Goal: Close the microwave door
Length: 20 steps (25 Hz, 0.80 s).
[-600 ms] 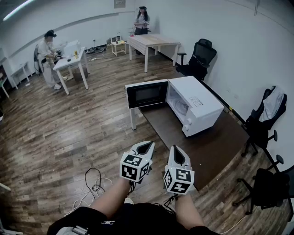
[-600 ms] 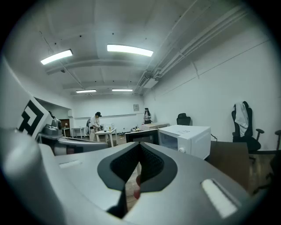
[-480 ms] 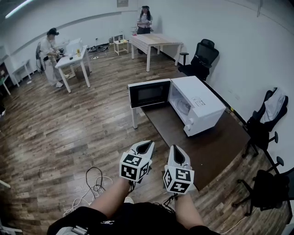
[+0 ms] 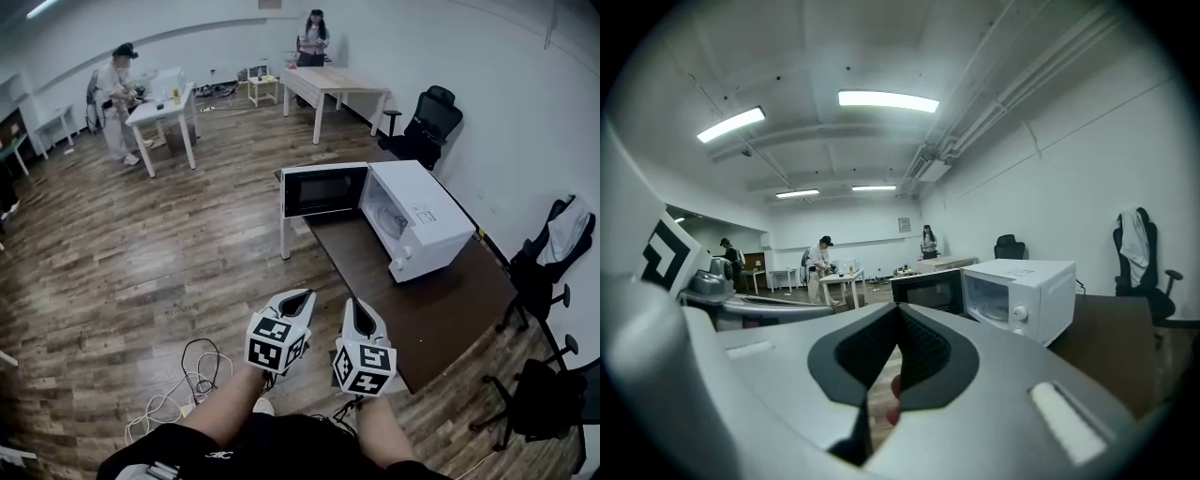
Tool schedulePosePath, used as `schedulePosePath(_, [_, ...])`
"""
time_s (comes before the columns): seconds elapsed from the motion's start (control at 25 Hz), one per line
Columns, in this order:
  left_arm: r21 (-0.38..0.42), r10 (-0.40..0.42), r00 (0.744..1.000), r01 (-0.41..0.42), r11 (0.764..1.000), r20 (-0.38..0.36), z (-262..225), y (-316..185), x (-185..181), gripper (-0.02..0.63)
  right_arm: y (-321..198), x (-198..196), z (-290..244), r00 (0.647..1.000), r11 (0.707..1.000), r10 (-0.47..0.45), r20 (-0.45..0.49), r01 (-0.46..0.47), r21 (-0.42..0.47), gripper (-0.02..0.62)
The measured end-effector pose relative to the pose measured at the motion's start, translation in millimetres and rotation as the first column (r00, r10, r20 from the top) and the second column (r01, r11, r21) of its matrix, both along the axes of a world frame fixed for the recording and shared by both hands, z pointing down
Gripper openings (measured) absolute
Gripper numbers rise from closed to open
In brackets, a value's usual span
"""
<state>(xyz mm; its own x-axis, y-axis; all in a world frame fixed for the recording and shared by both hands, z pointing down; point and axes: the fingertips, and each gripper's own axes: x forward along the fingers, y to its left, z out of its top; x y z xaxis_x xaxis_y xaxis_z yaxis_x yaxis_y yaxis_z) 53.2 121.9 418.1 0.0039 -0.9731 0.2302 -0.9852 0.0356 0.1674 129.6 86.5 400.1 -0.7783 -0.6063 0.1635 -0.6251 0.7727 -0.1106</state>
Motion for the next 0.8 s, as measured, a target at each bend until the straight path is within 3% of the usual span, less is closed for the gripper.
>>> schedulePosePath(0.28, [-0.001,-0.034,0.999,0.034,0.999,-0.027,10,16,-55,0.011,14,-57,3,0.999,0.999,-0.025,-0.041,0.026,0.03,0.009])
schedulePosePath(0.56, [0.005,-0.019,0.998,0.02,1.0,-0.063,17,32,-109,0.011,31,-105,6,0.998,1.0,0.013,-0.06,-0.011,0.029,0.009])
schedulePosePath(0.8, [-0.001,0.013,0.998,-0.013,1.0,-0.059,23,28,-126,0.011,27,-121,16,0.996,0.999,0.044,-0.078,-0.043,0.019,0.009])
